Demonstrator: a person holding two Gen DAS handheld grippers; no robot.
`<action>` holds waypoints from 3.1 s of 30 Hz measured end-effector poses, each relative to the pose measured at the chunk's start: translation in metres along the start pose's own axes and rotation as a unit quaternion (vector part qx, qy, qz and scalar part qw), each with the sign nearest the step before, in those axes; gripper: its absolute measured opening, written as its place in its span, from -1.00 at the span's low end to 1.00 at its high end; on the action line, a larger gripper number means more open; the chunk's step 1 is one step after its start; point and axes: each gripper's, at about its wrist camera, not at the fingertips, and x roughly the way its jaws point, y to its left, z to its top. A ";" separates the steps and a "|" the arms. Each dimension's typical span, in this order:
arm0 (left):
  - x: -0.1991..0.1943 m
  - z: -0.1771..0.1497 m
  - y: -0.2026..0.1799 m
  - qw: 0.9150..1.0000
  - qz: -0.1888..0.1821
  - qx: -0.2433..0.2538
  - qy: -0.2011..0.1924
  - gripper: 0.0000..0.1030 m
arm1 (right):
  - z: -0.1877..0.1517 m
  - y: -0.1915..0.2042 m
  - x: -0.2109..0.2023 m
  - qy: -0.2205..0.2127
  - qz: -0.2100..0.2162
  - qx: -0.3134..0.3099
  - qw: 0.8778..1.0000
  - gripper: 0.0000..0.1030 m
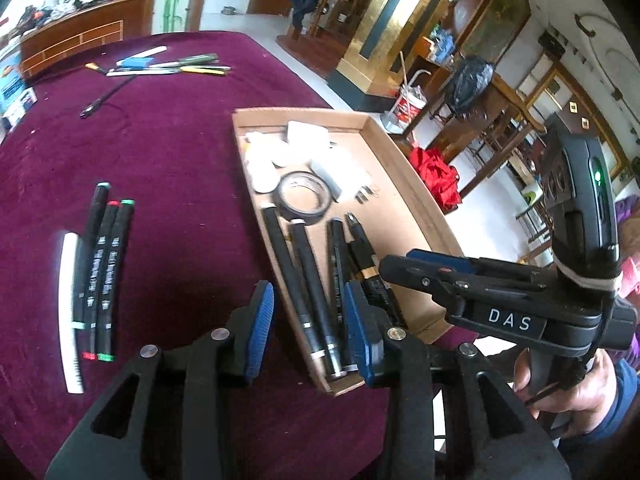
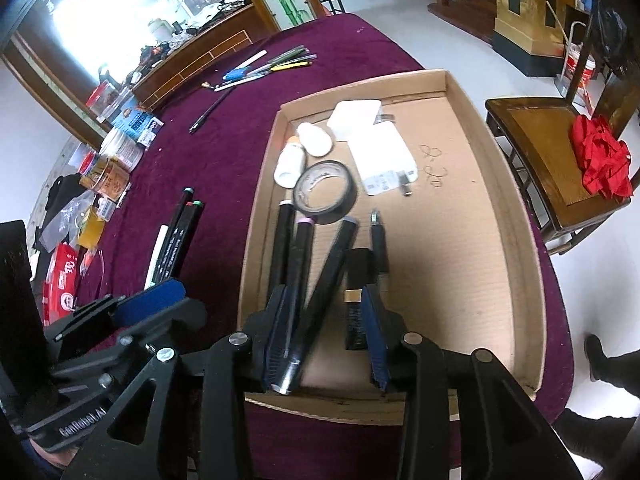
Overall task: Organize rigid objects
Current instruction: 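Move both tools back to the white marker and coloured-cap markers, then grasp the white marker with left gripper while right gripper grasps a green-capped marker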
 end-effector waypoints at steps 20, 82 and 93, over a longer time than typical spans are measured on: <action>-0.042 -0.027 0.154 0.987 0.068 -0.146 -0.004 -0.34 | -0.009 0.066 0.022 0.023 0.023 -0.060 0.998 -0.36; -0.007 -0.039 0.185 0.979 0.195 -0.055 0.036 -0.77 | 0.012 0.082 0.050 0.075 0.074 -0.034 0.994 -0.36; -0.010 -0.041 0.187 0.982 0.182 -0.047 0.034 -0.77 | 0.025 0.133 0.115 0.139 0.093 -0.024 0.986 -0.36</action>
